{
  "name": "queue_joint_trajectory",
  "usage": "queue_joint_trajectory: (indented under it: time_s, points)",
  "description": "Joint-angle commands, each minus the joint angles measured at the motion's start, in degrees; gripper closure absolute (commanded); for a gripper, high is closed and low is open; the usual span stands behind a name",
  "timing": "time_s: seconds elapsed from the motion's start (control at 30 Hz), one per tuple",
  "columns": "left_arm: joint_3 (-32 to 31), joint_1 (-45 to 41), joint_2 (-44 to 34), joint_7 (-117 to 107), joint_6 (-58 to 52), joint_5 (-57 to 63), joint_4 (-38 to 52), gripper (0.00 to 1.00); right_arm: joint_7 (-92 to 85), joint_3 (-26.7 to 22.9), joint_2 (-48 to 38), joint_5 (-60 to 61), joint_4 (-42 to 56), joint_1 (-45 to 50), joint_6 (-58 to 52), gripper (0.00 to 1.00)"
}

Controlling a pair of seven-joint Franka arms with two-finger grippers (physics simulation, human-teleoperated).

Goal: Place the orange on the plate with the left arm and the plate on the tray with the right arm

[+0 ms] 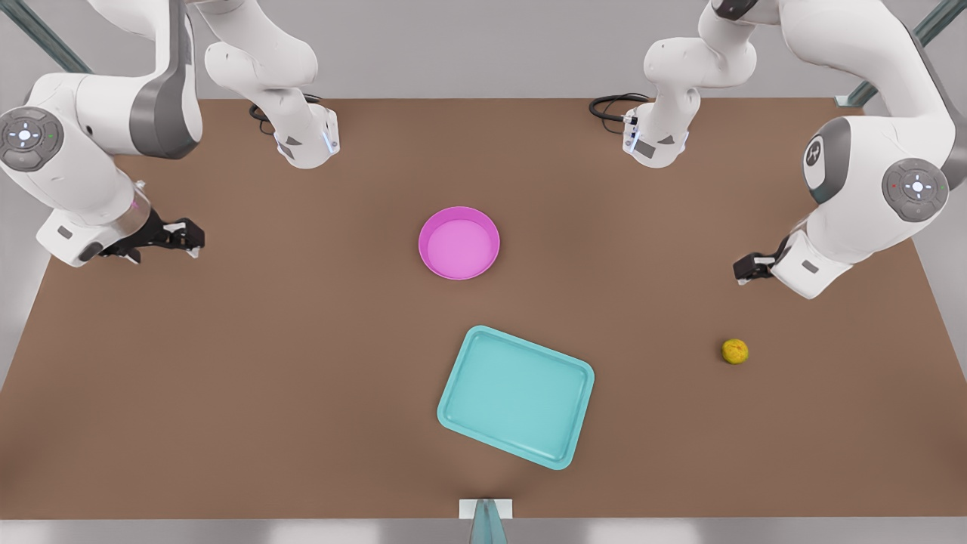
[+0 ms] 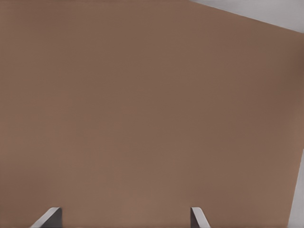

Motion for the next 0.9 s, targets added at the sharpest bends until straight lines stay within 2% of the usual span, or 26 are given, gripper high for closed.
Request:
queue_joint_trajectory:
  time_s: [0.0,0.03,0.1,0.17,0.2,0.27,0.37,0.87]
  points:
    - [0.0,0.0,0.3,-3.1,0.8,0.1,0.0,0.0,-2.2,0.0,-0.1,0.0,-0.1,0.9,0.8,0.0]
    - [0.0,0.2,2.2,-3.1,0.6,0.1,1.8,0.0,-2.1,0.0,0.1,0.0,-0.2,1.0,0.8,0.0]
    - [0.1,1.0,11.3,-3.6,1.1,0.5,4.6,0.0,-2.2,0.0,0.2,0.0,-0.2,0.9,0.7,0.0]
    - [2.1,2.3,19.5,-2.3,12.8,0.6,4.3,0.0,-2.6,0.0,1.9,0.2,0.6,0.9,0.6,0.0]
    - [3.0,4.1,21.9,3.3,19.9,0.3,0.8,0.0,-2.5,0.0,2.3,0.3,0.7,0.9,0.8,0.0]
    - [5.0,4.3,23.3,9.1,28.6,0.0,-6.5,0.0,-2.5,-0.1,3.6,0.3,2.6,0.1,0.4,0.0]
    - [6.1,4.6,24.8,14.3,36.3,0.1,-10.5,0.0,-2.1,-0.4,3.5,1.1,2.5,-1.7,-2.4,0.0]
    - [6.8,7.2,27.6,14.3,40.4,-0.2,-15.2,0.0,-2.6,-0.3,5.2,1.7,2.0,-1.6,-1.8,0.0]
